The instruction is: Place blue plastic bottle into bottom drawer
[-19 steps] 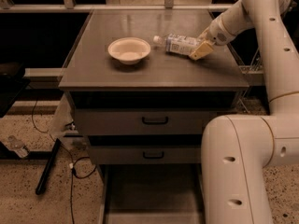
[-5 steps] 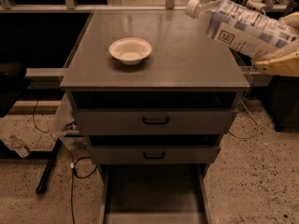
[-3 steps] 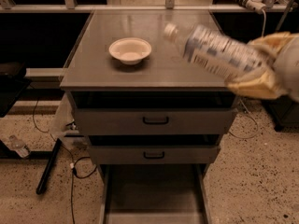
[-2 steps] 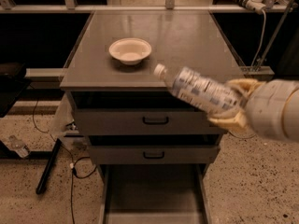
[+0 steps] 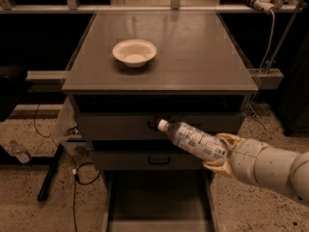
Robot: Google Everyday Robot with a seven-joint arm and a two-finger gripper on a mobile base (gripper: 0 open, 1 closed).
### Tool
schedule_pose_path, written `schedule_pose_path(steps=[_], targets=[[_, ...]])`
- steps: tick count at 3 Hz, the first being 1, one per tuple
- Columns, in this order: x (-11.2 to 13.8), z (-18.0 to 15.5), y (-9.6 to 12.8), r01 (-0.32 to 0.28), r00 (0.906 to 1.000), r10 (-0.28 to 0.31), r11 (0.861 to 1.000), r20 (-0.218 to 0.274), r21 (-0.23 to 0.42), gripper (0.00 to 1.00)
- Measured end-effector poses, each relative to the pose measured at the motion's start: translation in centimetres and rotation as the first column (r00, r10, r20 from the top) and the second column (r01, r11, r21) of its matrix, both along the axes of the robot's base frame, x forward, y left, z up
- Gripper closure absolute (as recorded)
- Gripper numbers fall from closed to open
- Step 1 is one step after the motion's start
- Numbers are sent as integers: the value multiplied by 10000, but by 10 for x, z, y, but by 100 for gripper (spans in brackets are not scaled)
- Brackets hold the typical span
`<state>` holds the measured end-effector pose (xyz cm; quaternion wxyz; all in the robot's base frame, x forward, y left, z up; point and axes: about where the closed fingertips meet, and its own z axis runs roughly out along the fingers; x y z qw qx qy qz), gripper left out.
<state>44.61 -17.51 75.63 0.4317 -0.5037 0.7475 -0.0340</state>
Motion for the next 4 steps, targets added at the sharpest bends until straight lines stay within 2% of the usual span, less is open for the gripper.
schedule_pose_path(steps=[1,2,3,4], targets=[[0,0,0,-1,10000,1,10000,0,0,100],[8,-28,-1,-442,9986,450,9986,-286,291,100],[29,-84,-20,-1325,9891,1348,9903,-590,418,100],[48,-166,-41,-2175,9699,2210,9751,-1026,441,100]])
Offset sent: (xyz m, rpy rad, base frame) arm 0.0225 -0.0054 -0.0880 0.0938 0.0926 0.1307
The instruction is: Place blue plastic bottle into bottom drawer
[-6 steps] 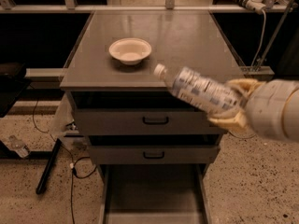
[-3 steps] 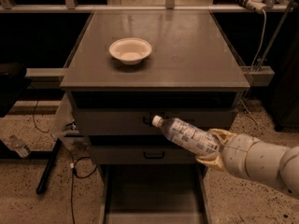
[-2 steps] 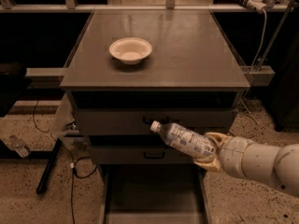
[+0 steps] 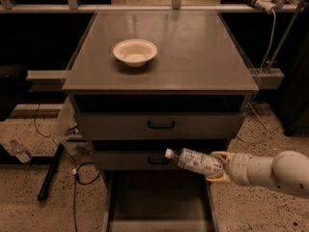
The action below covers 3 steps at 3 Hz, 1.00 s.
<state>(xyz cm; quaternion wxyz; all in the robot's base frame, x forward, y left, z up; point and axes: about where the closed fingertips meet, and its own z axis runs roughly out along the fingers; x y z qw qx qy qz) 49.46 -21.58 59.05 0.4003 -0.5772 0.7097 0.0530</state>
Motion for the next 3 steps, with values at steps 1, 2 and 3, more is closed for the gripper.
schedule_pose_path(steps=[1,2,3], targets=[[7,-80,-6,-245,9962,276,9990,-827,385,100],[7,-81,-5,-247,9960,280,9989,-848,392,100],[9,-144,-2,78,9896,-38,9996,-1435,271,100]])
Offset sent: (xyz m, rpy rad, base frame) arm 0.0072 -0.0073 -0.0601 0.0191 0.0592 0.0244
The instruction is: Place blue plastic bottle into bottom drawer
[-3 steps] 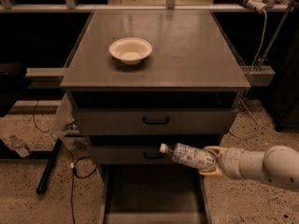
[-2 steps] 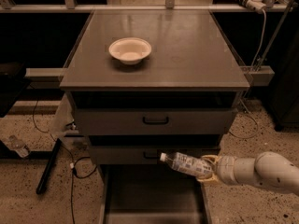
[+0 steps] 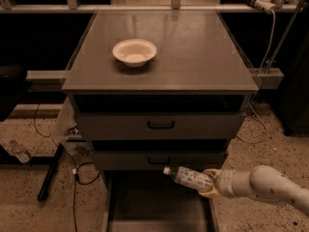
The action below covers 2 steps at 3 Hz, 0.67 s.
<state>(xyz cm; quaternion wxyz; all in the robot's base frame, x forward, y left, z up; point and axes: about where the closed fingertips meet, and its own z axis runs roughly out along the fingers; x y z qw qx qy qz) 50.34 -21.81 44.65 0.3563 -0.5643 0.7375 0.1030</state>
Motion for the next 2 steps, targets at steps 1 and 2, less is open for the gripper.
schedule_pose_path(steps=[1,2], targets=[[4,-87,10,221,9995,-222,9997,-240,-67,100],[11,-162,32,-140,9993,133,9997,-347,-207,100]])
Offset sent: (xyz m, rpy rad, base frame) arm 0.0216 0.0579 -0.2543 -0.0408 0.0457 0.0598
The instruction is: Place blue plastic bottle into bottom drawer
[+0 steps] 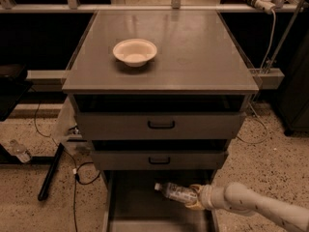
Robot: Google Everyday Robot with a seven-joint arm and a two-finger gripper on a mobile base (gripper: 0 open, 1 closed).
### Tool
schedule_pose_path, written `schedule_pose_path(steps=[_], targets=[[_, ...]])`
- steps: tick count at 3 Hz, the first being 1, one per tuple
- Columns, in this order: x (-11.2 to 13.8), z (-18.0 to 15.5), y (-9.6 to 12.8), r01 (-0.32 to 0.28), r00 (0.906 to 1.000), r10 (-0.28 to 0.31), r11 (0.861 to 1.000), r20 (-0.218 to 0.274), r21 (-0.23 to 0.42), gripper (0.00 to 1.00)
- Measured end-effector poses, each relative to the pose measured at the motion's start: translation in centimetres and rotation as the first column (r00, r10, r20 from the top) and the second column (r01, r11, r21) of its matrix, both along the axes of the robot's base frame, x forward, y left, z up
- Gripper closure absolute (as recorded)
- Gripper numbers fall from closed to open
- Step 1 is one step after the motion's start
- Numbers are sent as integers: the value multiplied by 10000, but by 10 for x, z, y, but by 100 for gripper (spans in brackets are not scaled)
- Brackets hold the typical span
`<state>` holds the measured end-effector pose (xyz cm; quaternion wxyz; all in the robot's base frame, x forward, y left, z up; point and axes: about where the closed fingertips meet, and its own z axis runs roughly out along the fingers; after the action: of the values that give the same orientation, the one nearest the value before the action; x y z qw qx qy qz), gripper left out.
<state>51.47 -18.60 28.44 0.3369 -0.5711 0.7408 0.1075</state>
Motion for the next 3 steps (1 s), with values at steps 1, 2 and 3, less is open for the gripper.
schedule_pose_path(steps=[1,2,3], targets=[[13,-71,18,-23,9993,13,9996,-369,-274,100],[15,-137,31,274,9949,-346,9967,-943,-766,100],[13,-141,39,107,9948,-185,9969,-1001,-774,100]])
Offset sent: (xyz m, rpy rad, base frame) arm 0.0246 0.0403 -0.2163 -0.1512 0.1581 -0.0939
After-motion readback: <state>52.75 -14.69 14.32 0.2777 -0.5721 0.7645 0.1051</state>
